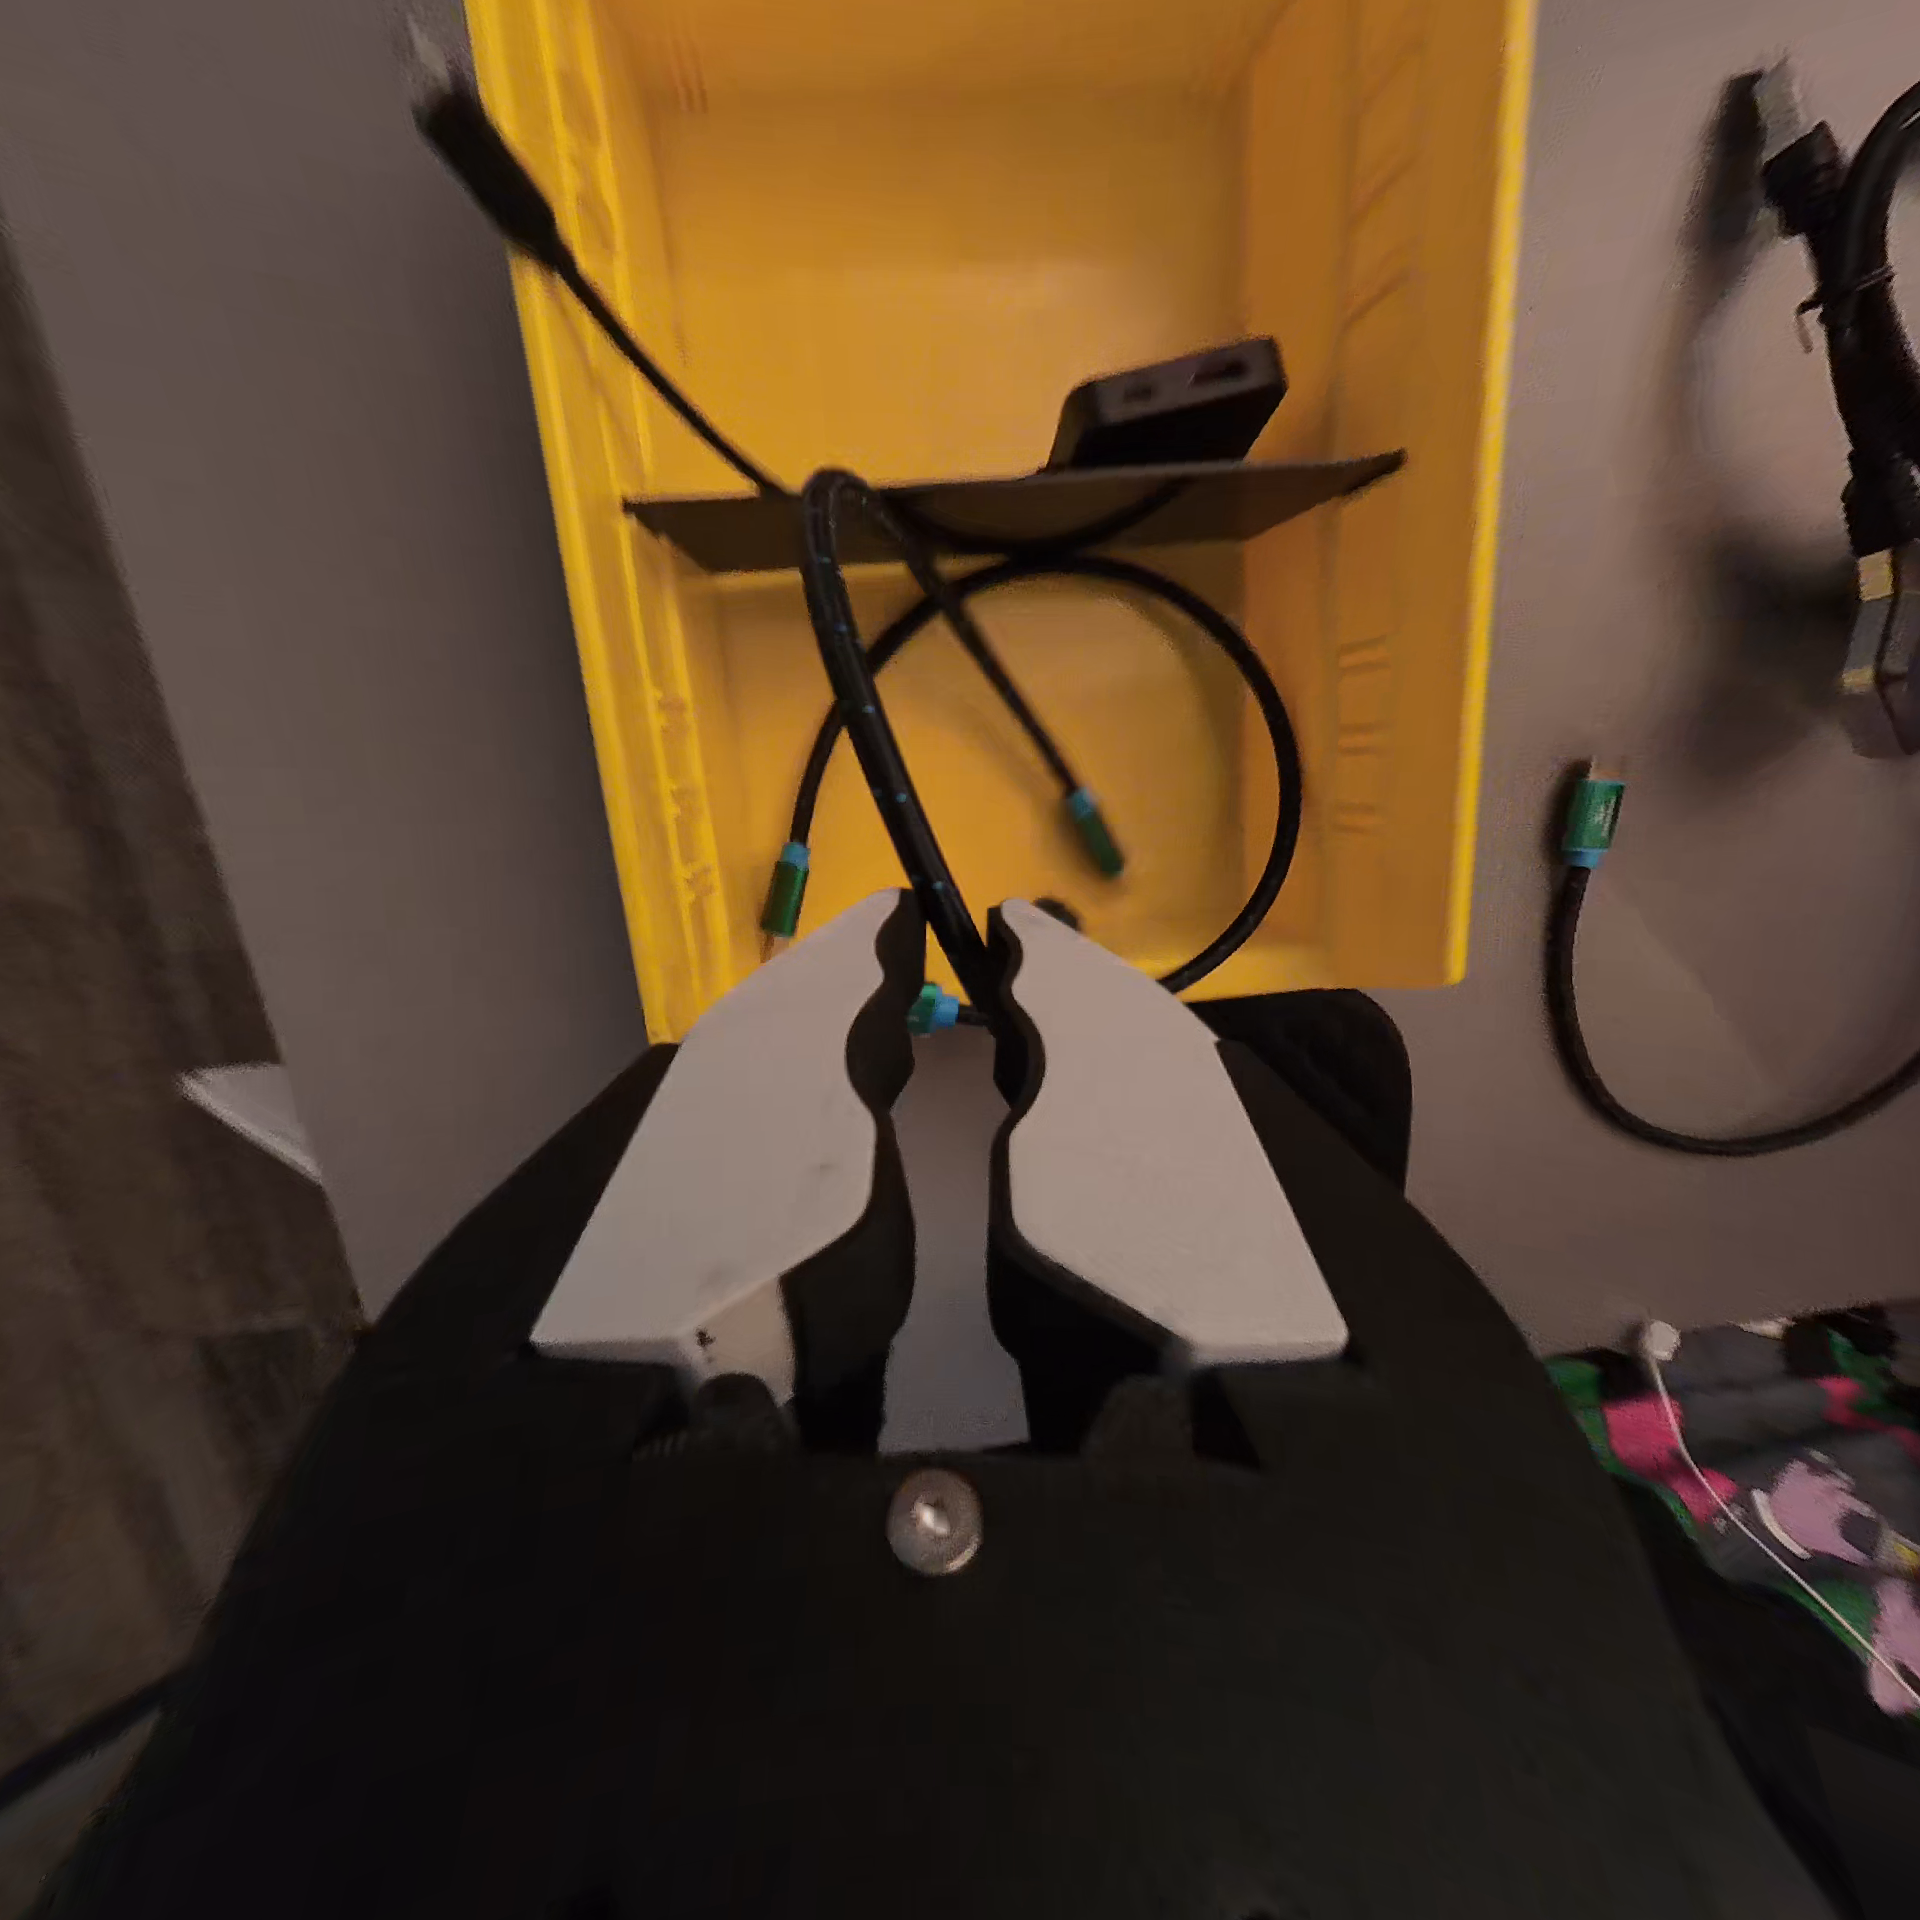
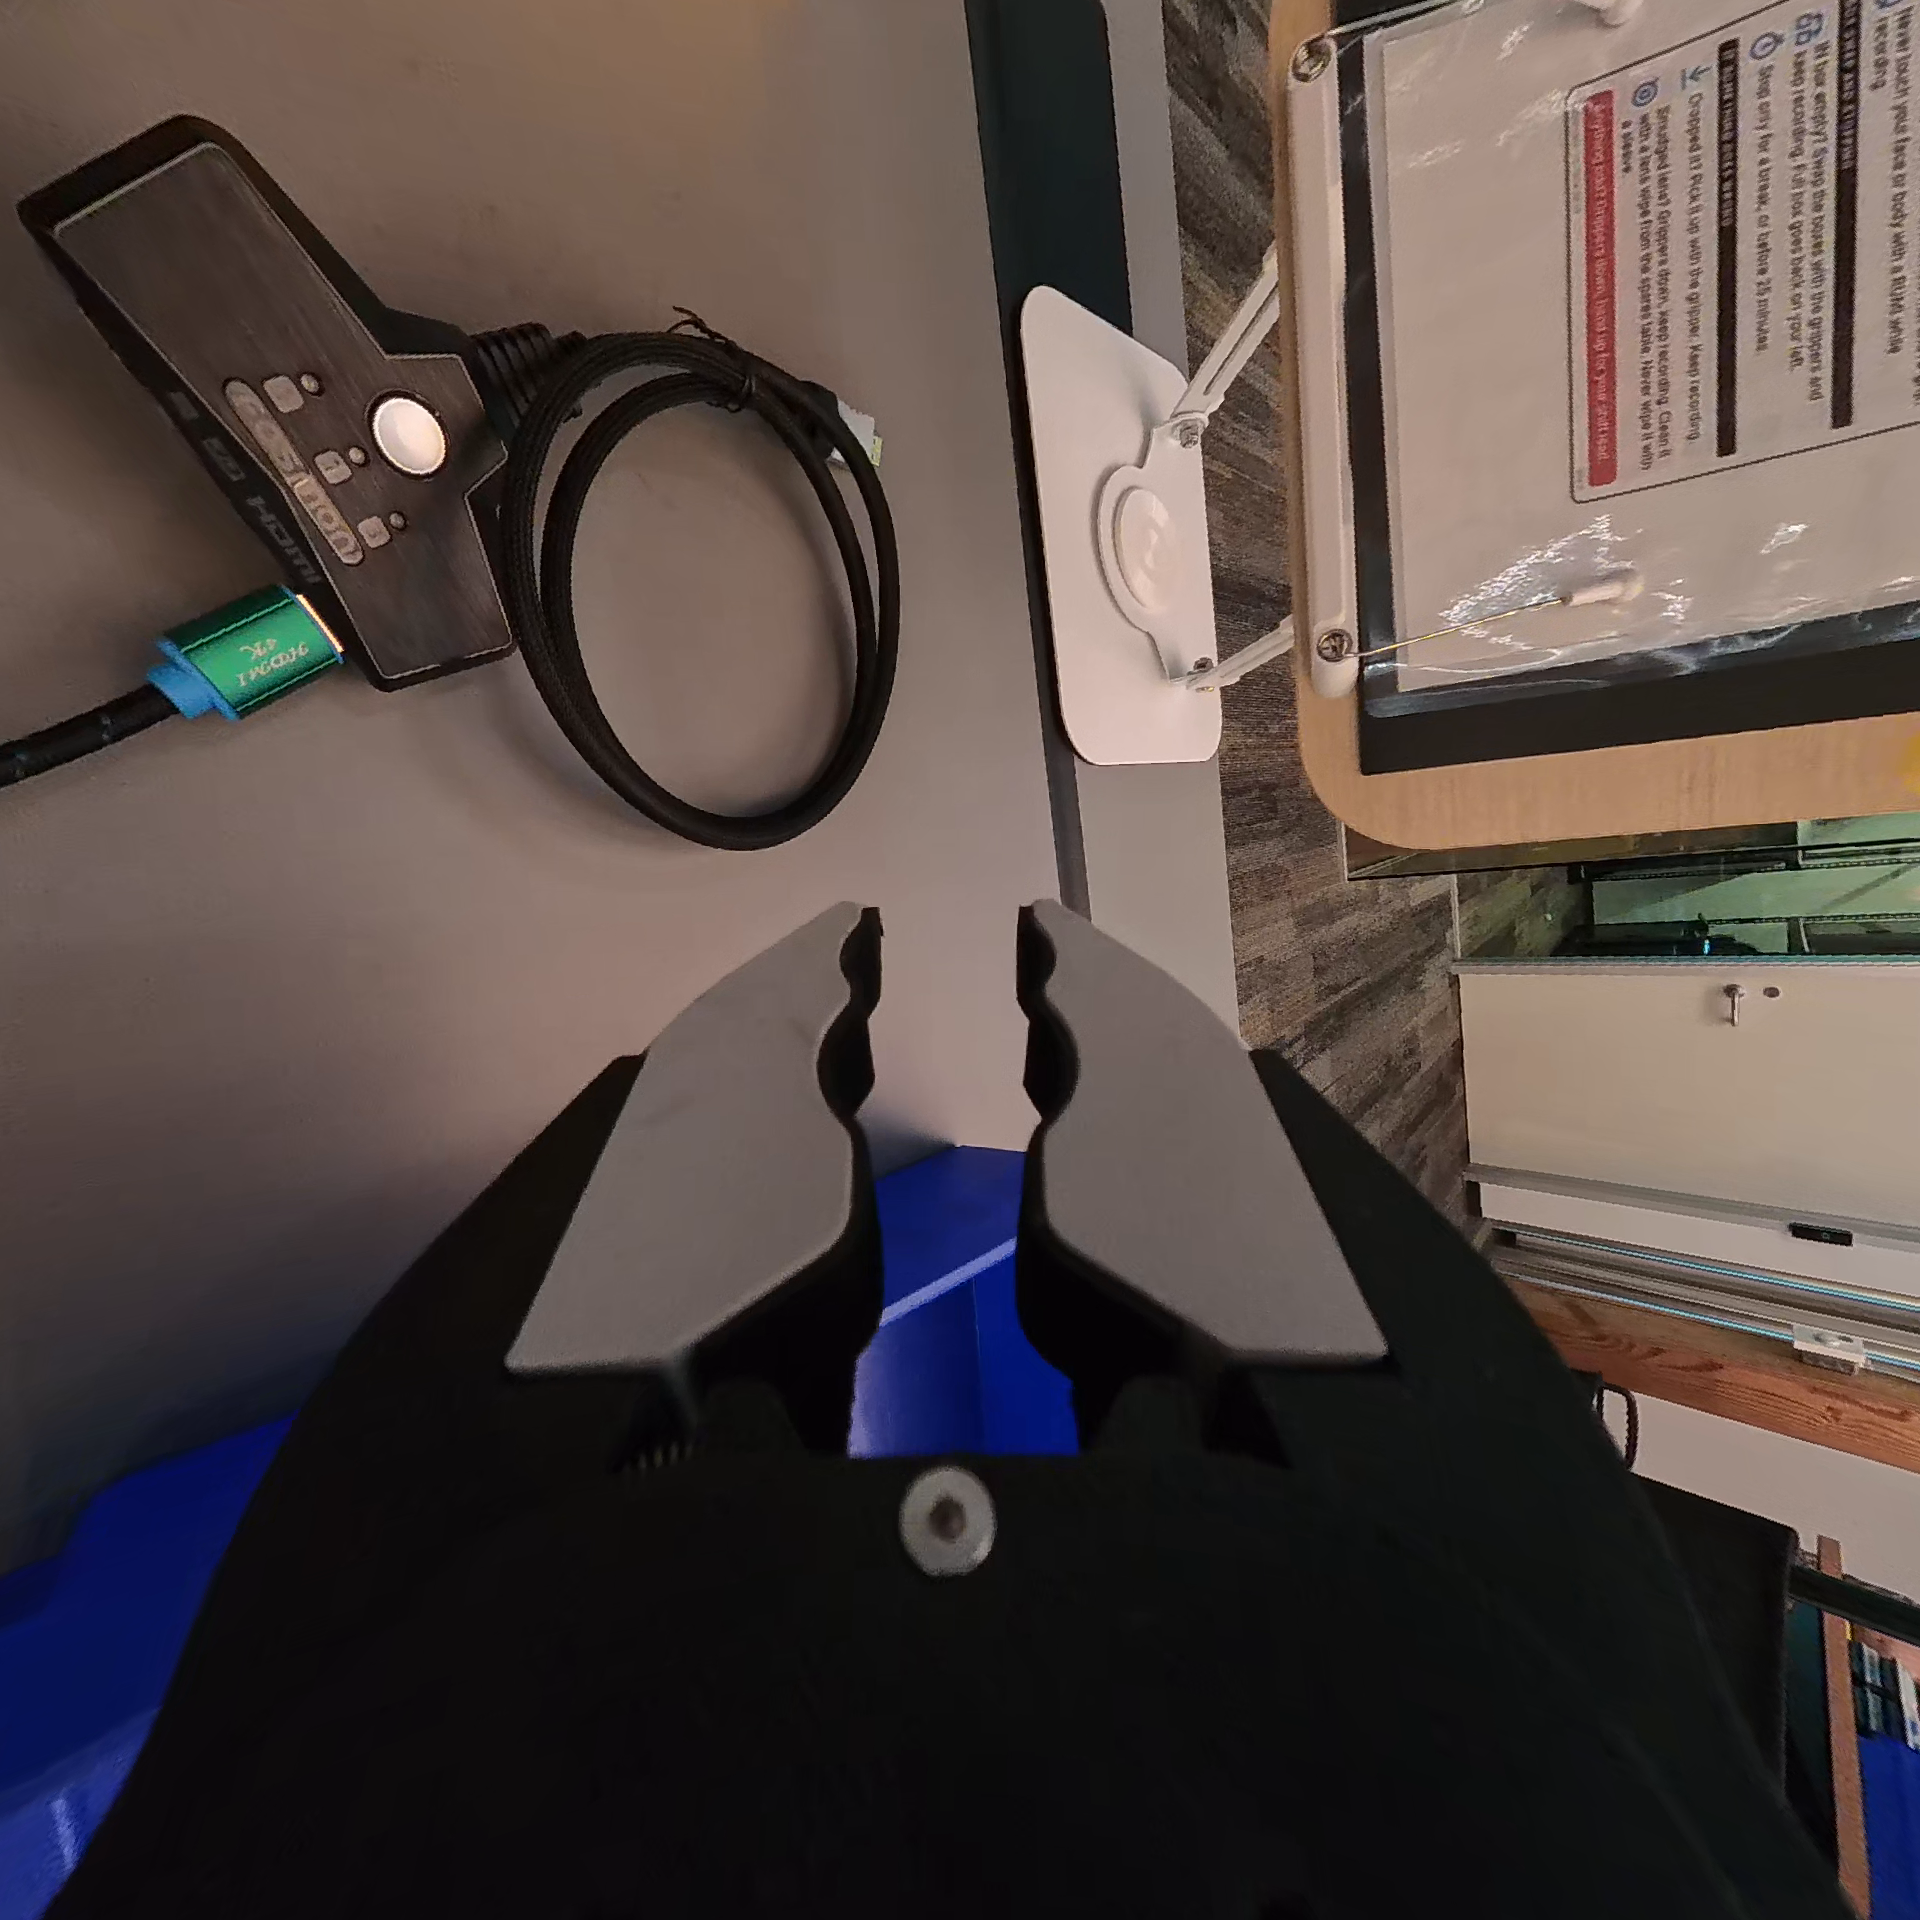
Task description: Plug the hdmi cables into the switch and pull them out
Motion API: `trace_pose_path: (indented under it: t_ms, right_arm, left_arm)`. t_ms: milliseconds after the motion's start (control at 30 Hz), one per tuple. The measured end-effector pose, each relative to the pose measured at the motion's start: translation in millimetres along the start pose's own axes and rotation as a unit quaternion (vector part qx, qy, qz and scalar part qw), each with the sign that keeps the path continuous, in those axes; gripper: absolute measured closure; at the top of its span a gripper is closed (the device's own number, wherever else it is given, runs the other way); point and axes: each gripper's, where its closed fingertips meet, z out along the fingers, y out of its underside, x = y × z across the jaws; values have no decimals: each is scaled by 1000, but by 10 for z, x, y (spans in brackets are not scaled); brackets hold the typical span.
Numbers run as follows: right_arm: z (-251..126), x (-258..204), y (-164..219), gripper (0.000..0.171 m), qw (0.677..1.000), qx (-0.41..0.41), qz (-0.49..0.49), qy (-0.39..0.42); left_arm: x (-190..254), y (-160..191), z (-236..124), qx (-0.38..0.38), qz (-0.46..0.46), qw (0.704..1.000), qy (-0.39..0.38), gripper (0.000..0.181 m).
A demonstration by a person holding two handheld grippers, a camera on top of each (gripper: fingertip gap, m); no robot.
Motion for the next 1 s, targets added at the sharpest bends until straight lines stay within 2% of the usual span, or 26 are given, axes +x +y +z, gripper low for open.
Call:
trace_pose_path:
  t_ms: [167,267,333,433,500,600,733,800,833,867,900,933,1000]
  right_arm:
    - [-14,13,-10,146,1000,2,-2,5]
    - [-16,2,-84,145,1000,16,-4,5]
    - [-16,-30,-216,145,999,45,-4,0]
    - [-45,-100,-582,145,991,131,16,-18]
    - [-96,-161,-894,142,976,208,51,-44]
    - [-186,-232,-1336,132,936,312,129,-98]
    - [-221,-355,-1701,107,894,378,189,-150]
    - [-195,-418,-1803,101,877,395,213,-173]
    - [-188,-481,-1836,104,867,403,220,-197]
    - [-211,-575,-1859,121,852,414,218,-235]
    - [-279,-685,-1874,158,833,428,207,-282]
    - [-343,-738,-1881,168,814,441,205,-318]
    - [-367,-668,-1848,168,795,431,243,-352]
  left_arm:
    - [379,-287,-421,117,73,990,-39,175]
    - [734,-334,-552,150,142,978,-31,175]
    - [950,-410,-613,174,188,966,-30,175]
    - [1372,-473,-722,209,241,948,22,175]
    - [1567,-495,-853,244,265,932,25,175]
    - [1936,-436,-1063,299,323,896,55,175]
    - [2377,-260,-1238,330,386,854,117,175]
    - [2565,-184,-1275,333,412,835,153,175]
    - [2627,-169,-1284,334,421,827,164,175]
    - [2675,-166,-1290,337,427,821,176,175]
    - [2703,-166,-1278,333,430,818,190,175]
    - [2721,-174,-1259,327,430,816,206,175]
    - [2723,-285,-1245,336,415,811,239,175]
